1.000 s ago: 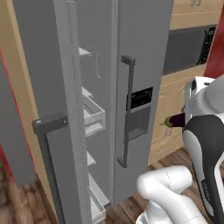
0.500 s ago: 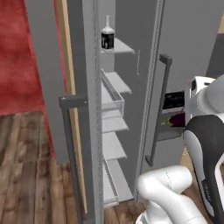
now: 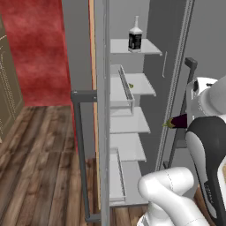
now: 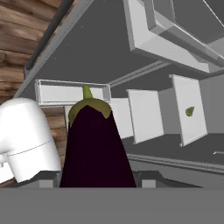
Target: Place the liquor on the top shelf of the fridge to keep it out of children's reach, and place the lemon wedge and eggplant on lower shelves for easy access.
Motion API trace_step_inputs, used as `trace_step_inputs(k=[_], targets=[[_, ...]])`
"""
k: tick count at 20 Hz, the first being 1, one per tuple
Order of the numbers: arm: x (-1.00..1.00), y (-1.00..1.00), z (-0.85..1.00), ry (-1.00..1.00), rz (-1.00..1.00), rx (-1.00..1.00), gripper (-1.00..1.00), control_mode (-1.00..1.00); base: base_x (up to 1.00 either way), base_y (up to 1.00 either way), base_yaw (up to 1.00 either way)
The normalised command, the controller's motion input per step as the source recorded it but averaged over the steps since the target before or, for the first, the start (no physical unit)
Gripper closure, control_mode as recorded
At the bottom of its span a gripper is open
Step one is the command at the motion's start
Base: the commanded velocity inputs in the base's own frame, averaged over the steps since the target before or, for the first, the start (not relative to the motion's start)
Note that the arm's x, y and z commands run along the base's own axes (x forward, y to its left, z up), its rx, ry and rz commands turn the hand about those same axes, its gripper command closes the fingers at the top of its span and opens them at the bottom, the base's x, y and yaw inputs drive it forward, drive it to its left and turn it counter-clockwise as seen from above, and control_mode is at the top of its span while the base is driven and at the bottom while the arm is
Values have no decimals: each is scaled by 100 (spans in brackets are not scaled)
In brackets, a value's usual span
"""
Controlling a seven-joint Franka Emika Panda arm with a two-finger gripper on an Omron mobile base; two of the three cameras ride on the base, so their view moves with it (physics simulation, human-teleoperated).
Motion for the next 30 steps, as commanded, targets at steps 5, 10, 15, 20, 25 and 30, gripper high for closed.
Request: trace_step_inputs(k=[5,10,15,20,25,30], targets=[[0,0,0,0,0,0,100,100,45,-45,26],[0,0,0,0,0,0,100,100,43,-41,20],[0,0,0,0,0,0,100,100,39,-24,19],[0,0,0,0,0,0,100,100,33,-27,16],[27,-11,-1,-5,0,0,100,-100,15,-10,2],[52,-15,-10,-10,0,0,100,-100,0,0,0]])
